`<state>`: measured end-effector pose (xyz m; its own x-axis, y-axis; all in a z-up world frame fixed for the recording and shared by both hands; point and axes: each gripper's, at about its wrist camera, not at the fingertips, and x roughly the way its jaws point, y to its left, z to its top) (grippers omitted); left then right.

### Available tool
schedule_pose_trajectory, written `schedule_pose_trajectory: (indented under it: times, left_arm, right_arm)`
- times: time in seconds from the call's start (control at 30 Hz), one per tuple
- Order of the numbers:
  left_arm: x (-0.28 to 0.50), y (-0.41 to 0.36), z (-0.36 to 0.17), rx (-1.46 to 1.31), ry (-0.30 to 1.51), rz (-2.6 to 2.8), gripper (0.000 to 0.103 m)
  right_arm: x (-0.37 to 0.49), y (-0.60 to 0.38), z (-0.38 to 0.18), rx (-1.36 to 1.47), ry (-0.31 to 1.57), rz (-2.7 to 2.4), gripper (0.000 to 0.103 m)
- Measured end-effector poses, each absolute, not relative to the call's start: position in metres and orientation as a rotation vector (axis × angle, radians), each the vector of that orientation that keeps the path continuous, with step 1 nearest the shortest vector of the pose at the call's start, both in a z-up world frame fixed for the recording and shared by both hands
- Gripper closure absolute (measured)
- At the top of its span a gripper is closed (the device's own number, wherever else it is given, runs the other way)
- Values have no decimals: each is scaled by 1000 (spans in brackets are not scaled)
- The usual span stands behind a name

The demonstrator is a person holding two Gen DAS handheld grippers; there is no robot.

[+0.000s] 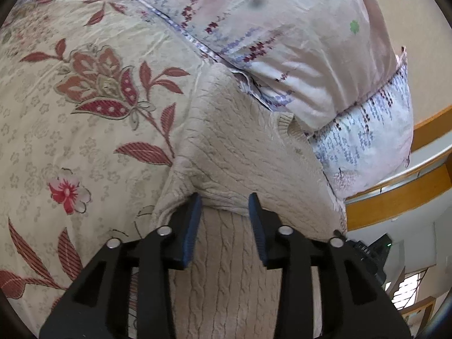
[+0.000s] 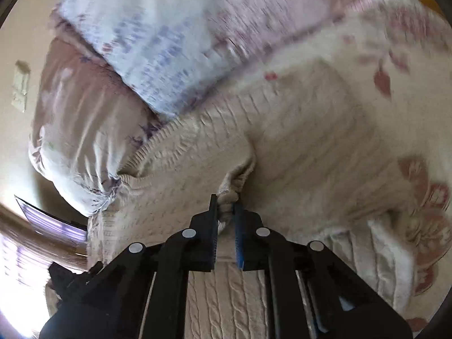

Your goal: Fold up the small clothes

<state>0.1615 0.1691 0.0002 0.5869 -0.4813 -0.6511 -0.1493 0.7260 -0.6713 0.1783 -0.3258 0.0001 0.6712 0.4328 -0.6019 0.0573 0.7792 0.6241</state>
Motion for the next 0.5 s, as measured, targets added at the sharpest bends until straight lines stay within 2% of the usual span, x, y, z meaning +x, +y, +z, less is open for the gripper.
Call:
schedule_pose_trajectory:
  times: [0.07,0.17,0.23,0.3,0.37,0.4,0.43,0.5]
  left_arm:
    - [159,165,6,-720,940,-216,60]
    - [154,161,12,-668,929,-237,59]
    - [152,159,13,-651,932,-259,59]
    - [151,156,15,-612,937,-258,59]
    - [147,155,18,-600,935,-267,59]
    - [144,156,20,-598,932,-275,59]
    - [138,158,23,-591,928,-288,59]
    - [127,161,27,-571,919,-300,58]
  right_arm:
    - [166,-325,23,614,707,224,93]
    - [157,-330,33,590,649,163,93]
    - [161,-330,22,557,702,93,93]
    - [176,-326,-2,542,841,81,92]
    - [174,-328,-6,569,859,87,88]
    - [170,-329,-4,568,852,92,78]
    - [166,-331,1,563,843,101,61]
    - [148,-340,10,558,804,149,44]
